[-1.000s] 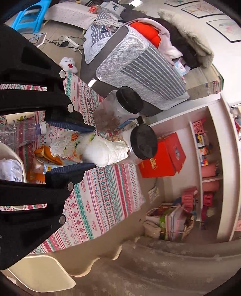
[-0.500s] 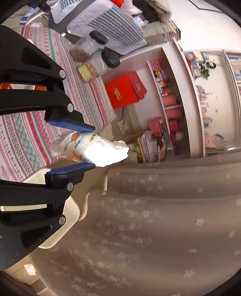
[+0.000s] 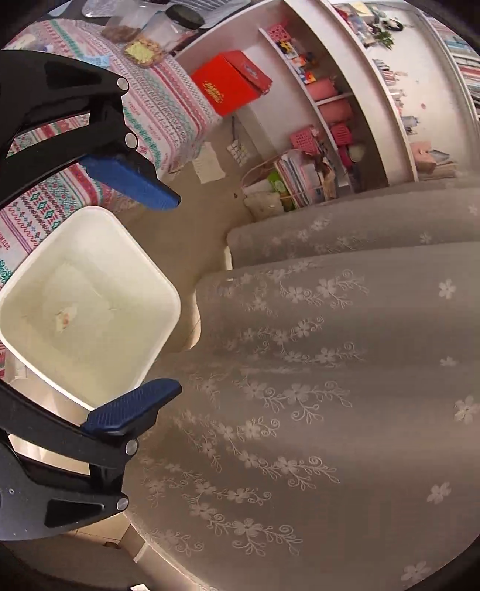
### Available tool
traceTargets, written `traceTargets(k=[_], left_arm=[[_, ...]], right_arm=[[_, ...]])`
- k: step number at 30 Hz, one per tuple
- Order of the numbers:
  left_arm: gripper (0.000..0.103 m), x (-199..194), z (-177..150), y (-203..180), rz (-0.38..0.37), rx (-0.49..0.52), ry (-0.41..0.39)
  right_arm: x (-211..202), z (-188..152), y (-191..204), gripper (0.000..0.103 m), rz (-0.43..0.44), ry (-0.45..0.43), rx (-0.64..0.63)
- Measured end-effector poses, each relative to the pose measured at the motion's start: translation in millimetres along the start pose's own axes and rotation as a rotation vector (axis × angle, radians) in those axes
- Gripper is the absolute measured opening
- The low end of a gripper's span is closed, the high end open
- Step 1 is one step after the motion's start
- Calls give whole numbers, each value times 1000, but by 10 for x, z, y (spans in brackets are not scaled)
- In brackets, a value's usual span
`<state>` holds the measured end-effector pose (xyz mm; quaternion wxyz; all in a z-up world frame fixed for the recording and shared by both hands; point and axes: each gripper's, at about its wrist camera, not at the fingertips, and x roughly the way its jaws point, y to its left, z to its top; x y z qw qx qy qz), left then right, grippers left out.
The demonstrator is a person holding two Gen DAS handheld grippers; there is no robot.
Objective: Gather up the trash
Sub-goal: 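Carry the tissue into the white bin and open the right gripper while the left carries the receipt over, then open the left gripper to drop the receipt into the white bin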
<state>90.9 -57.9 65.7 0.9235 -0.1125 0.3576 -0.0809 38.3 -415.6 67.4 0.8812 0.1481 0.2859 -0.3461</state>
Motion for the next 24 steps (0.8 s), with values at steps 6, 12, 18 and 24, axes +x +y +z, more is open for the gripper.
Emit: traceTargets(k=[6,12,18,24], left_arm=[[55,138,8,-980,-150,105,26],[55,283,-64,-1815,-282,163,70],[55,458,-211,-2336,-356,191,136],[57,642,-311,-2660,-408,185,215]], right_arm=[[-63,210,-289,95,33,-30,100],[-60,351,-731,96,6,-56,215],[-9,398,-1095,96,-24,-51,293],[-6,416,-1321,96,-48,-60,337]])
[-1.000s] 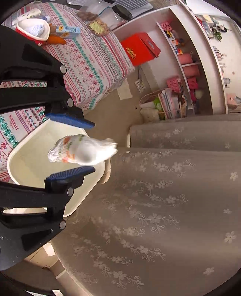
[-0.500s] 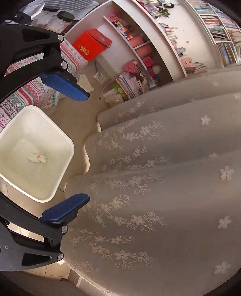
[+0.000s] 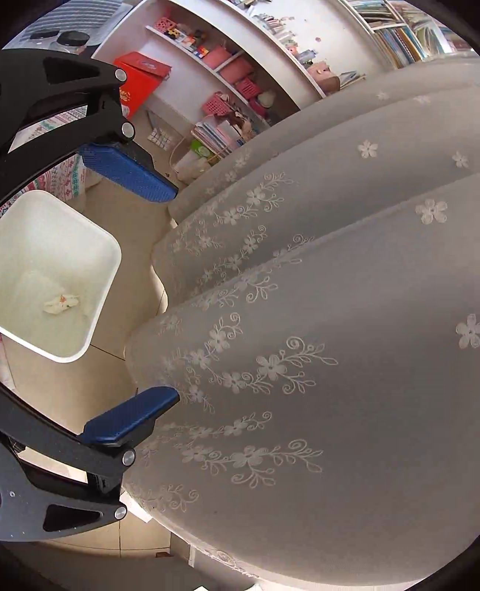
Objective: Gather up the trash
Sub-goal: 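Open the left gripper to drop the receipt into the white bin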
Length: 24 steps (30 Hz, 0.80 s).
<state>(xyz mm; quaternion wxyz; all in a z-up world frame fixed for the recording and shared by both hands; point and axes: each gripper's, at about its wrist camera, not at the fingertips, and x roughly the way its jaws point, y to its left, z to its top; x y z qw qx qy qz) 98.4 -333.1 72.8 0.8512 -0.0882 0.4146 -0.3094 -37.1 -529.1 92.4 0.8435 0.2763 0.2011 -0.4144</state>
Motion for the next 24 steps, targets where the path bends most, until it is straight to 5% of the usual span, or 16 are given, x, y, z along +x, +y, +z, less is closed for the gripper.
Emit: traceTargets(k=[3,10,17,24], left_arm=[[70,72,-8,-55,-12,1,29],[82,-47,1,102,52,2,25],[90,-441,50,561,272,-18,-49],[90,-818,34,1453,480,-130,-25]], right_arm=[[-3,11,-29,96,1,0,11],[-46,-41,85,96,12,-5,-10],[-120,-350,580,96,103,49,-144],[-213,-764,1209,96,228,145,-309]])
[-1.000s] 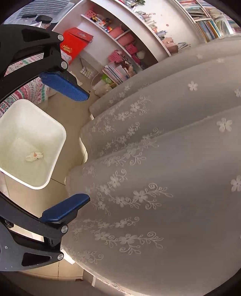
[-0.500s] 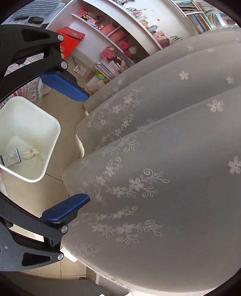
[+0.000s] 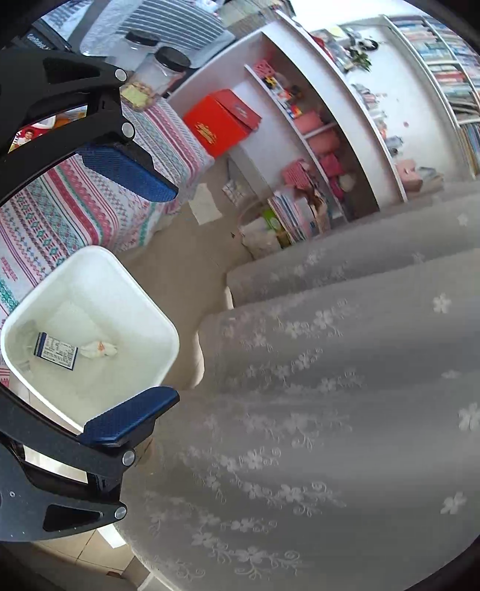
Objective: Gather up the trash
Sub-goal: 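Open the left gripper to drop the receipt into the white bin, then grasp the white paper cup with green leaves with the left gripper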
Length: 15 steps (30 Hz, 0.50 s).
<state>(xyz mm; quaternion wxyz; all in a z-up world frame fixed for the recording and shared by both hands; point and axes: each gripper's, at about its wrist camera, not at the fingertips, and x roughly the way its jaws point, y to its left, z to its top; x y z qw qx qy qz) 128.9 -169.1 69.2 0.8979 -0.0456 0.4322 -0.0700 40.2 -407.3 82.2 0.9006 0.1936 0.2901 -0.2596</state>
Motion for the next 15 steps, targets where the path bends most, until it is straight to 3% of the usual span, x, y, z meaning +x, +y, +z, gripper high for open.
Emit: traceTargets(k=[6,9,15], left_arm=[[90,68,58,992,144,-111,56],[90,187,11,1488,196,-173,135],[90,545,-251,2423,158,-394,301]], right_arm=[[46,-184,511,96,83,70,-97],[64,-264,707,96,118,100,-131],[121,-402,988,96,158,158,-185]])
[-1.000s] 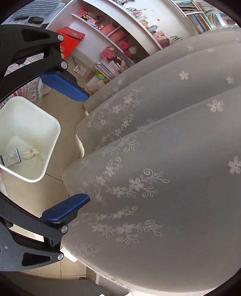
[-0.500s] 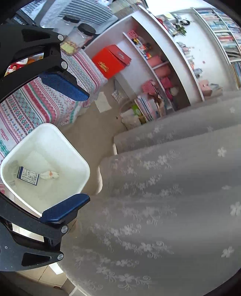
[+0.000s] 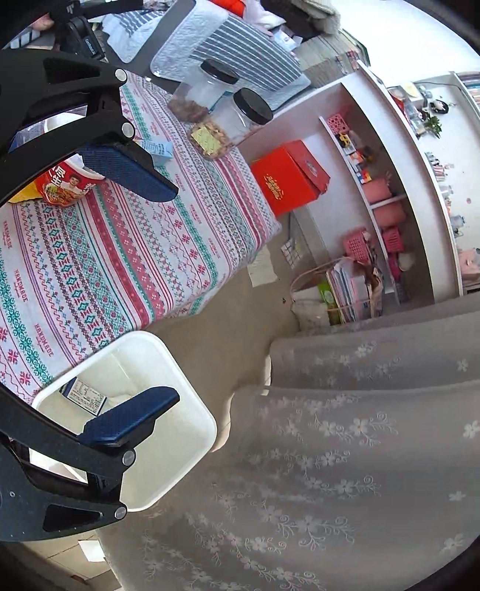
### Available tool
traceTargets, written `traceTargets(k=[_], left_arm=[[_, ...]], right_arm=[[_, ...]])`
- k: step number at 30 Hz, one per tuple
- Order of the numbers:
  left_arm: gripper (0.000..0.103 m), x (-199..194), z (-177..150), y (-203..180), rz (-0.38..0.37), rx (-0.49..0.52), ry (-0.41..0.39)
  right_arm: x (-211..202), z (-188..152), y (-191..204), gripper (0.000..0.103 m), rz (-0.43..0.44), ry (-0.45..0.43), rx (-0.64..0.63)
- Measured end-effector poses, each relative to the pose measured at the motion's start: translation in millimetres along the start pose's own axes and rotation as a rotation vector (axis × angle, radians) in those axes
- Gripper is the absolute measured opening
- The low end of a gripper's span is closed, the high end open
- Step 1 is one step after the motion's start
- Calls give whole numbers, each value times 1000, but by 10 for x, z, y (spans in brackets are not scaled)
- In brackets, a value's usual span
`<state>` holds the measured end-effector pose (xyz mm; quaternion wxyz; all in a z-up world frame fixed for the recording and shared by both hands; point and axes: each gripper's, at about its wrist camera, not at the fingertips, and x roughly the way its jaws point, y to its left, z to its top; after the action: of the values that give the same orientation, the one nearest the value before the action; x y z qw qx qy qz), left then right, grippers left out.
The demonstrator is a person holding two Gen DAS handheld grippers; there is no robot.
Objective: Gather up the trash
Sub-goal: 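Grasp the white paper cup with green leaves with the left gripper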
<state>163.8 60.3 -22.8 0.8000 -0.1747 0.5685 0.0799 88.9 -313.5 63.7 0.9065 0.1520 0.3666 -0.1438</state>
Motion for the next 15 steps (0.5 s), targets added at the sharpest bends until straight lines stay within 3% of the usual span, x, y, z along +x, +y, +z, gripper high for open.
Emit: traceTargets(k=[5,15], left_arm=[[90,338,48,354,-85,-139,88],[90,696,65,461,-145,-201,182]], right_arm=[[111,-43,162,96,15,46,-17],[274,-144,437,96,28,96,-56]])
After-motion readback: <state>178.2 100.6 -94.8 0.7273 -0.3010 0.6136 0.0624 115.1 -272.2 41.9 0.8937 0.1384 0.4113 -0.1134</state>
